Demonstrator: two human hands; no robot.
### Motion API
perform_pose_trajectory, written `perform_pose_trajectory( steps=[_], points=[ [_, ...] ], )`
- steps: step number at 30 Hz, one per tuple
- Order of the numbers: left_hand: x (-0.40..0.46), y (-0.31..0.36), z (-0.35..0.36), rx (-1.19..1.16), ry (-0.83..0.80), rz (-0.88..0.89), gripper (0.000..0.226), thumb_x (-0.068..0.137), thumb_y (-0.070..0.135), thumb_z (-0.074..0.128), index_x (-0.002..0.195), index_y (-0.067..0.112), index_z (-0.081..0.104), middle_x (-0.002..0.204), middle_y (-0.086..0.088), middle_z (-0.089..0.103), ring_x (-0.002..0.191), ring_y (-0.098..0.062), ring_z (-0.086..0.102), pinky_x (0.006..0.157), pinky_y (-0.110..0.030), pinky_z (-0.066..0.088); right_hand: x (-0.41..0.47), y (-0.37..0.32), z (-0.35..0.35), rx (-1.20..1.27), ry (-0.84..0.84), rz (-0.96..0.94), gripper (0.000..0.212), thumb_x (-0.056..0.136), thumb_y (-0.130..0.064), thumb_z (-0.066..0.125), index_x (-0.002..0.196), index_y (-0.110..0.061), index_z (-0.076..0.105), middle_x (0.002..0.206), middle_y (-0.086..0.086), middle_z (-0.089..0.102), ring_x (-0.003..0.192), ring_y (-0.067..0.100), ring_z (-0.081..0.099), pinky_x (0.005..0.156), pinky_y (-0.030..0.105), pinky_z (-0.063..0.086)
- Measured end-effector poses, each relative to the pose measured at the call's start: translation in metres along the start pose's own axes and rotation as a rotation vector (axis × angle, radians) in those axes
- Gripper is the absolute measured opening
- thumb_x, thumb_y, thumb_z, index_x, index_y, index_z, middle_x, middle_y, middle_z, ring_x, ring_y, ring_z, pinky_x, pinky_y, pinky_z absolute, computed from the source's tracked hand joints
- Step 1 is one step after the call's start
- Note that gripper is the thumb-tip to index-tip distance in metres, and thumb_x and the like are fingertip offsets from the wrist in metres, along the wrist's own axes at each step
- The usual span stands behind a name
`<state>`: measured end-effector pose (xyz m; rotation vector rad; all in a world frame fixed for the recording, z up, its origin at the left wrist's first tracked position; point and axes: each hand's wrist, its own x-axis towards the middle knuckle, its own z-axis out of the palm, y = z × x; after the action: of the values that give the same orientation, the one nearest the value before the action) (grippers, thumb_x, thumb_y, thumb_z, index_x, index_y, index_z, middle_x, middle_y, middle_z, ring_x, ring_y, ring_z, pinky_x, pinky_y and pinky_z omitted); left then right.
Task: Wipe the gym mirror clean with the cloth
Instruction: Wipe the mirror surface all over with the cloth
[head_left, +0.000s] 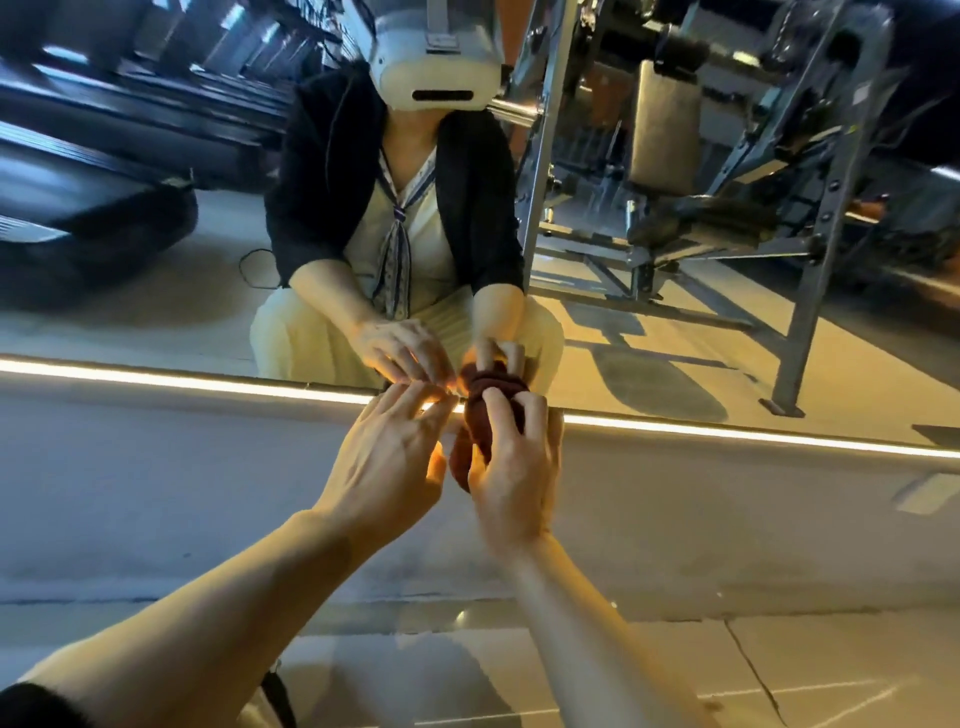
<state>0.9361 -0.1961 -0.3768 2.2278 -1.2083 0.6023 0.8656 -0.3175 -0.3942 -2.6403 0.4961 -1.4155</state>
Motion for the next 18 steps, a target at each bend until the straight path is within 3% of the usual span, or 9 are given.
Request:
perform_pose_trajectory(
  steps=[4,8,11,13,16,18],
  points=[
    [-0.01,0.002,-0.004,0.027,-0.032,0.004,0.065,0.065,0.001,0.086,0.127,0.002,0.065,0.129,-0.018,0.061,0.116,-0.037,0.061,0.098,-0.044,0.049,0.005,0.013,-0.008,0.018,-0.13,-0.126,0.055,0.062,-0.001,0.087,0.114,-0.009,0.069,0.107,0.016,0.06,0.099,0.038,0.058,0.065,0.042,0.059],
    [-0.011,0.004,-0.016,0.084,-0.065,0.055,0.073,0.063,0.001,0.087,0.131,-0.003,0.06,0.135,-0.02,0.055,0.12,-0.039,0.057,0.098,-0.052,0.052,0.015,0.059,-0.032,-0.049,0.062,0.272,0.047,0.063,0.014,0.079,0.105,-0.006,0.071,0.1,0.02,0.059,0.089,0.044,0.058,0.066,0.046,0.056],
    [-0.015,0.002,-0.023,0.074,-0.047,0.077,0.071,0.063,-0.001,0.087,0.129,-0.001,0.061,0.13,-0.016,0.058,0.112,-0.034,0.061,0.093,-0.044,0.053,0.018,0.074,-0.036,-0.083,0.132,0.463,0.042,0.064,0.017,0.077,0.101,-0.001,0.067,0.096,0.025,0.057,0.085,0.047,0.057,0.062,0.046,0.054],
    [-0.026,-0.01,-0.02,0.103,-0.05,0.118,0.075,0.059,-0.004,0.086,0.13,0.0,0.06,0.13,-0.016,0.059,0.111,-0.033,0.061,0.093,-0.041,0.052,0.013,0.061,-0.025,-0.073,0.101,0.378,0.045,0.06,0.016,0.079,0.099,-0.003,0.067,0.097,0.024,0.058,0.082,0.046,0.058,0.061,0.046,0.055],
    [-0.033,-0.038,-0.023,0.125,-0.026,0.129,0.085,0.056,-0.009,0.085,0.135,0.0,0.055,0.135,-0.019,0.057,0.119,-0.037,0.058,0.096,-0.047,0.05,0.004,0.028,-0.011,0.034,-0.053,0.167,0.052,0.061,0.01,0.081,0.106,-0.011,0.068,0.11,0.018,0.06,0.091,0.042,0.061,0.072,0.047,0.058],
    [-0.029,-0.05,-0.026,0.126,0.003,0.153,0.089,0.054,-0.01,0.086,0.137,0.001,0.053,0.135,-0.02,0.056,0.119,-0.038,0.055,0.095,-0.049,0.049,0.005,0.024,-0.011,0.05,-0.029,0.197,0.052,0.063,0.01,0.08,0.108,-0.011,0.068,0.113,0.016,0.059,0.1,0.039,0.059,0.078,0.043,0.057]
  ],
)
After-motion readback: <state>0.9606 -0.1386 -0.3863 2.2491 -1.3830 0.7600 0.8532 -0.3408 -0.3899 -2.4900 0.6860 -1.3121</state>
